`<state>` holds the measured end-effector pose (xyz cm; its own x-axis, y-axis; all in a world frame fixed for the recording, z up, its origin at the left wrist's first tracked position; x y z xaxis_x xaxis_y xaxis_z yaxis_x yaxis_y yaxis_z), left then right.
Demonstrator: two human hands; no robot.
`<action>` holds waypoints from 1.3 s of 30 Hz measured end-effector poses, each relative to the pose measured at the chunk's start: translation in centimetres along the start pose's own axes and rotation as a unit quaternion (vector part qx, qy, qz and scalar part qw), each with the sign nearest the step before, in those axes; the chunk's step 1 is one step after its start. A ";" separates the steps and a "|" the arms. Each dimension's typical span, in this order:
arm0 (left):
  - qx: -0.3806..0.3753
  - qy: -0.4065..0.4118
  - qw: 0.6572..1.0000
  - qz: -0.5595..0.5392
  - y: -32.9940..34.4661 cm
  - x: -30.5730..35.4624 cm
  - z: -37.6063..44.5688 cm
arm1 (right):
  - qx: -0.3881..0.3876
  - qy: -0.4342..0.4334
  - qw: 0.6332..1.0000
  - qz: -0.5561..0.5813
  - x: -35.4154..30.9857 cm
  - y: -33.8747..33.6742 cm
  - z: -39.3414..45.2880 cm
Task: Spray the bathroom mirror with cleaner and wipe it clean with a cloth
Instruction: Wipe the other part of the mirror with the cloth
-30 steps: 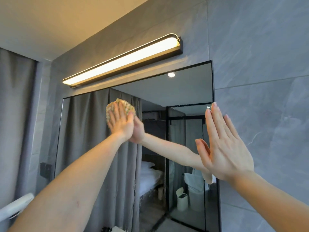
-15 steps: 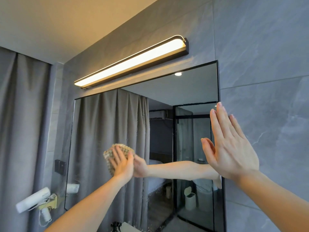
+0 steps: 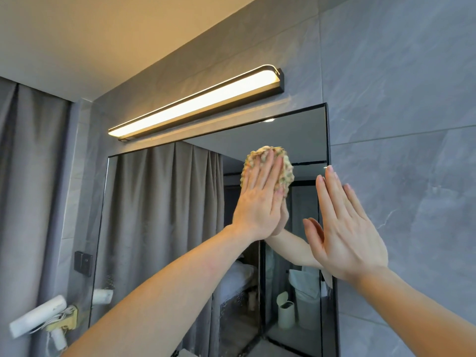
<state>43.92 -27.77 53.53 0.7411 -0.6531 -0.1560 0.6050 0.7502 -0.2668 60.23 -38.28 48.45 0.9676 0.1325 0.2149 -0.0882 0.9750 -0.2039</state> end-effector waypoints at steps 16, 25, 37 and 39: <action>-0.175 -0.545 0.820 -0.018 4.0 -21.3 -27.1 | 0.005 0.000 1.000 0.002 -0.3 -0.1 0.0; -0.047 -0.306 0.950 -0.043 2.0 -11.1 -10.6 | 0.001 0.003 1.000 0.011 -0.3 -0.3 0.0; 0.026 -0.215 0.976 -0.012 2.8 -11.1 -7.7 | 0.011 -0.001 1.000 0.015 -0.2 -0.2 0.0; 0.008 -0.261 0.965 -0.028 2.8 -13.8 -9.4 | 0.010 -0.002 1.000 0.013 -0.2 -0.1 0.0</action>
<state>32.65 -17.59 45.96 0.7499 -0.5554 0.3594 0.6503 0.7186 -0.2464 60.09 -38.41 48.41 0.9639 0.1592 0.2133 -0.1190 0.9746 -0.1898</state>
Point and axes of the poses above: each hand's wrist, its own z-axis towards the middle knuckle, its own y-axis out of the palm, x = y × z, the point moved 3 cm from there along z, towards the middle knuckle, and after that the axes turned 8 degrees about z, right-handed, at the moved point
